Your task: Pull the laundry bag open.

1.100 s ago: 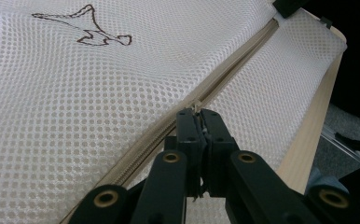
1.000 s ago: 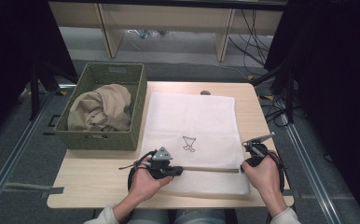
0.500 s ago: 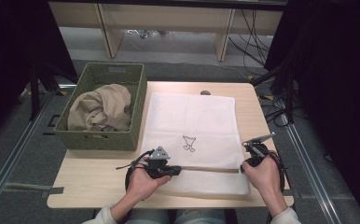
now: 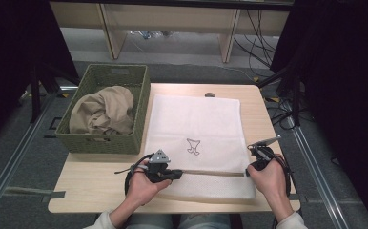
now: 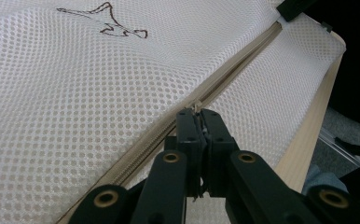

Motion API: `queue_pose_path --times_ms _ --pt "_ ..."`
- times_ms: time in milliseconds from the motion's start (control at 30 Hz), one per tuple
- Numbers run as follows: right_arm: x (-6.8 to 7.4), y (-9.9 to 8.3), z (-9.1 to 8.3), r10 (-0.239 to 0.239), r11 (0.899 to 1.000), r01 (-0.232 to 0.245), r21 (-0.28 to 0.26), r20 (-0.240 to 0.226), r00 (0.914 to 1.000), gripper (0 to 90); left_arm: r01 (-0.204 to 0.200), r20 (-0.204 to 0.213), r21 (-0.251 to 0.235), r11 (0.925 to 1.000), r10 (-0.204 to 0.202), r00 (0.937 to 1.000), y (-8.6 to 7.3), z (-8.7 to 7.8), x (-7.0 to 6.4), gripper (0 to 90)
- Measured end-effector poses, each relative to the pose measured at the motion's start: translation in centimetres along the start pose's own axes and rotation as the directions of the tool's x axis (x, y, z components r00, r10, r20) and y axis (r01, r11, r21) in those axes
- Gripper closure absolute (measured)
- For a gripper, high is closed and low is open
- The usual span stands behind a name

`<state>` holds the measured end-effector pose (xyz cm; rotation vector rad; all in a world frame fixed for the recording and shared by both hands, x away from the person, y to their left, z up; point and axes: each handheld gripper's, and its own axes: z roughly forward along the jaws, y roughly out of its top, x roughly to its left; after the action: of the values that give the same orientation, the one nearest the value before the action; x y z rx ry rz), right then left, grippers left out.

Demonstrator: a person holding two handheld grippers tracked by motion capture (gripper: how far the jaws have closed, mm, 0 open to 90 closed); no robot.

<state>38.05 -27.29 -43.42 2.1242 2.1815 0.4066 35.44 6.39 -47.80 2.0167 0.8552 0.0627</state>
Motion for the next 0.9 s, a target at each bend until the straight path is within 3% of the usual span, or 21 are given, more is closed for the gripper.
queue_pose_path --times_ms 33,100,233,300,333,367,667,733,900 --pt "-0.28 -0.02 0.14 -0.030 0.999 0.030 -0.016 -0.011 0.9995 85.0 -0.002 0.001 0.000 1.0000 0.002 1.0000 0.00 0.00 0.00 86.8" --pt "-0.47 -0.01 0.12 -0.046 0.999 0.046 -0.024 -0.011 0.9989 85.0 -0.002 0.004 0.001 1.0000 0.002 1.0000 0.01 0.00 0.01 86.8" --pt "-0.40 -0.01 0.09 -0.040 0.999 0.039 -0.023 -0.014 0.9991 85.0 0.001 0.000 0.003 1.0000 -0.001 1.0000 0.01 -0.04 0.00 86.8" --pt "-0.46 0.01 0.13 -0.044 0.999 0.045 -0.021 0.011 0.9990 85.0 -0.002 0.007 0.009 1.0000 0.002 1.0000 0.03 -0.21 0.15 86.8" --pt "-0.48 0.00 0.11 -0.036 0.999 0.036 -0.020 -0.007 0.9993 85.0 -0.008 -0.004 0.004 1.0000 0.008 1.0000 0.01 -0.26 0.15 86.8" --pt "-0.43 0.04 0.05 -0.027 1.000 0.027 -0.014 0.004 0.9996 85.0 -0.002 0.000 0.001 1.0000 0.002 1.0000 -0.03 -0.28 0.15 86.8" --pt "-0.42 0.00 0.14 -0.036 0.999 0.036 -0.022 -0.006 0.9993 85.0 0.005 0.001 0.012 0.9999 -0.005 1.0000 -0.20 -0.59 0.26 86.8" --pt "-0.47 0.00 0.13 -0.044 0.999 0.044 -0.015 -0.001 0.9990 85.0 -0.009 -0.011 0.010 0.9999 0.009 0.9999 -0.22 -0.58 0.29 86.8" --pt "-0.47 0.01 0.15 -0.039 0.999 0.039 -0.014 0.012 0.9992 85.0 0.008 -0.018 -0.006 0.9999 -0.008 0.9998 -0.28 -0.82 0.36 86.8"
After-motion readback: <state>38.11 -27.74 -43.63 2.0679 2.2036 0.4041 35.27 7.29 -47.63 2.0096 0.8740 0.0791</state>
